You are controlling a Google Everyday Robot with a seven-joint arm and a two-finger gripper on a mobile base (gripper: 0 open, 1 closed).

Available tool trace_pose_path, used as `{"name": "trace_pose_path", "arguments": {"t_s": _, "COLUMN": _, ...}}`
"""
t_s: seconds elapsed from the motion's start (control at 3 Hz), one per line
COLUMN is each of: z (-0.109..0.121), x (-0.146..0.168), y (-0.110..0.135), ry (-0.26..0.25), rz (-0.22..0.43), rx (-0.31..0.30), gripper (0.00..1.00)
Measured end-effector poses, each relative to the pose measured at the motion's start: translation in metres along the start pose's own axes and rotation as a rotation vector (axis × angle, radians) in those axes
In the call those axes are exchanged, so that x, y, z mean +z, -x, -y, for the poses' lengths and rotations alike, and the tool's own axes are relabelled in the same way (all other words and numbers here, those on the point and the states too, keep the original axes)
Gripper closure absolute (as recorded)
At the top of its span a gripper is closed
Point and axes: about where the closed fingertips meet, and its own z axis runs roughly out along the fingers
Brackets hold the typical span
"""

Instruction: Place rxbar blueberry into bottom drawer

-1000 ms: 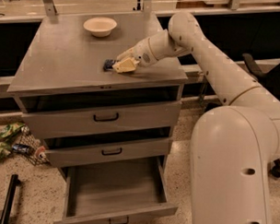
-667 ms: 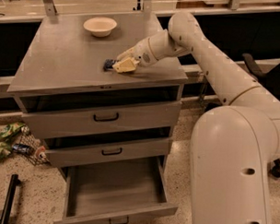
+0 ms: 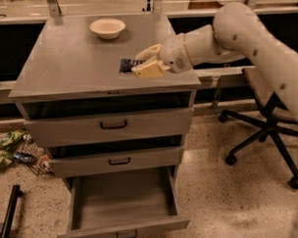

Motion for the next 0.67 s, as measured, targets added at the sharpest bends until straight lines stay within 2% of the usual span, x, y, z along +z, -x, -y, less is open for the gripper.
{"name": "trace_pose_path", "arguments": {"t_s": 0.33, "z": -0.042, "x": -0.043, "y": 0.015, "ry": -0.009, "rz": 0.027, "rx": -0.044, "gripper": 1.00}}
{"name": "trace_pose_path", "arguments": {"t_s": 0.67, "z": -0.092, "x": -0.060, "y": -0.009, "ry": 0.044, "rz": 0.029, "rx": -0.028, "gripper": 1.00}}
